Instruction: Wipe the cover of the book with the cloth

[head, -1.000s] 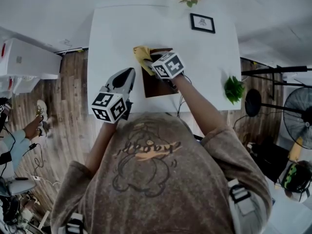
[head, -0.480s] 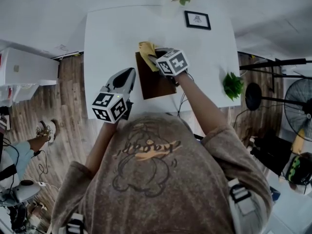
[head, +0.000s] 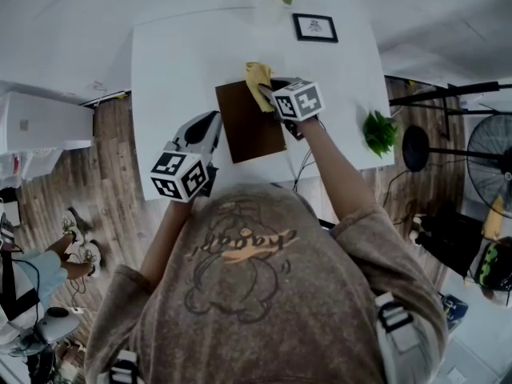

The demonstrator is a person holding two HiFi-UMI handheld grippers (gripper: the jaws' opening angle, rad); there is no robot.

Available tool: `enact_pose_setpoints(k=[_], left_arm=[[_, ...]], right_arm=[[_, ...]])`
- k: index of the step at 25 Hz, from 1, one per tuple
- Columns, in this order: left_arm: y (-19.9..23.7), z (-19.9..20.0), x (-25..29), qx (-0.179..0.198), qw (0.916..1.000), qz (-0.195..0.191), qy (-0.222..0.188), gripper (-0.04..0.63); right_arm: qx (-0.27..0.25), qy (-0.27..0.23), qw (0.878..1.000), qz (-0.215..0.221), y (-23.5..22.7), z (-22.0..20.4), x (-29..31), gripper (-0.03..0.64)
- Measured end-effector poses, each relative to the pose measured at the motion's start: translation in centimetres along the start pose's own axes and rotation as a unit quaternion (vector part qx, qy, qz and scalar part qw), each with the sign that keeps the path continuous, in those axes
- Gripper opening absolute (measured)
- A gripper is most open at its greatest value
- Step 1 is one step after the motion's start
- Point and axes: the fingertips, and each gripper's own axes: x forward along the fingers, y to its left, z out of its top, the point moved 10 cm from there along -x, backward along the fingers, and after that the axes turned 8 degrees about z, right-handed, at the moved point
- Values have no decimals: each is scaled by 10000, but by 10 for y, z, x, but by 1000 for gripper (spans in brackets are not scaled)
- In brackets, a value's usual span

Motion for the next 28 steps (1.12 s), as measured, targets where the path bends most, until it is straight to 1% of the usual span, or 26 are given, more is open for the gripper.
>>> enact_pose_setpoints(k=[9,12,15,18,24,28], left_arm=[[-8,-2,3,39,9999,-149,76,4],[-11,-3,2,56,9997,-199,89,5],[-15,-5,1,66,9997,-222,102,3],[-19,-8,-1,85,9996,-230,102,3],[-25,-12,-7,85,9998,-186,86,4],[-26,-14,-15,58,9999,-95,41,3]], right_arm=[[346,-169,9978,-545,-21,-20,-26,63],[537,-335,9962,-591,-23,-26,-39,61],[737,-622,9947,-364,-15,-29,-53,61],[820,-785,9935,-5,0,-34,-60,61],[705,-854,9927,471,38,-35,-62,61],[452,-696,9936,765,64,-36,-52,61]])
